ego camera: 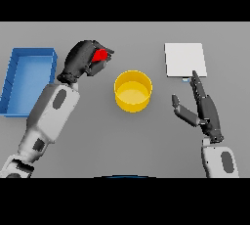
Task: Pick up the red beaker and tilt it to pour out 1 green nut into yellow bowl. Pick up the yellow bowl and place it on the metallic measuring scale.
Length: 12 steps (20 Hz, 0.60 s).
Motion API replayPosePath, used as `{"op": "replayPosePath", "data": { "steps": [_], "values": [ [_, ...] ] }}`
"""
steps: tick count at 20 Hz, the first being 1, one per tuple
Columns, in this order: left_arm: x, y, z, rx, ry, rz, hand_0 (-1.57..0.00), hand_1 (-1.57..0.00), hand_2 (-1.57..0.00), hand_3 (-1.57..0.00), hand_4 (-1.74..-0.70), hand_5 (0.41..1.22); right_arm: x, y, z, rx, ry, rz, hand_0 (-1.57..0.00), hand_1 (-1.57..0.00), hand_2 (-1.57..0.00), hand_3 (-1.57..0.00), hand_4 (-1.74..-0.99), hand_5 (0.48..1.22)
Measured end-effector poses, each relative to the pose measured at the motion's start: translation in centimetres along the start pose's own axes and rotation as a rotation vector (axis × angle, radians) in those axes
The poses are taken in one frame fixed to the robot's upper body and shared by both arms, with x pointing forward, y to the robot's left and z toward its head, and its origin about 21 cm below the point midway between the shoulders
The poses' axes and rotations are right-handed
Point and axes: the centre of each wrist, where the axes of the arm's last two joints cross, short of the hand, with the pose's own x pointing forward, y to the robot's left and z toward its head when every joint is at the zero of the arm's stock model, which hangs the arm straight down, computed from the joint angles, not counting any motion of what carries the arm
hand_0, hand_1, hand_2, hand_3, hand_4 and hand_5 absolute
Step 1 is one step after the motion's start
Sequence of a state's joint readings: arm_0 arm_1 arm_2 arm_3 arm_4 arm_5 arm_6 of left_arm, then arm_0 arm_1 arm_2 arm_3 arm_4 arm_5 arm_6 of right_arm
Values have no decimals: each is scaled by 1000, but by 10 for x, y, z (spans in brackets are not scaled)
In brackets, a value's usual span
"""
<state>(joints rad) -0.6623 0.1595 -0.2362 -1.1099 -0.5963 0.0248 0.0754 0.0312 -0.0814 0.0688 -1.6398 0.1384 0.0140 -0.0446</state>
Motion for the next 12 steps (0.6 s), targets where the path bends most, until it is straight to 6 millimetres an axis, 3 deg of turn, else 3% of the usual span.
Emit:
{"op": "replayPosePath", "data": {
  "steps": [6,9,12],
  "values": [
    [22,7,-15,-199,-56,-404,-1571,-1571,-1571,-1570,-1734,1196,2,0,1,-3,-10,31,1,1,1,1,-1290,694],
    [34,8,-26,-300,-53,-572,-1571,-1571,-1571,-1571,-1606,1208,-3,-2,5,-4,11,6,1,1,1,1,-1284,678],
    [46,9,-32,-381,-80,-732,-1571,-1571,-1571,-1355,-1663,1214,0,2,3,-15,21,-40,1,1,1,1,-1279,651]
  ]
}}
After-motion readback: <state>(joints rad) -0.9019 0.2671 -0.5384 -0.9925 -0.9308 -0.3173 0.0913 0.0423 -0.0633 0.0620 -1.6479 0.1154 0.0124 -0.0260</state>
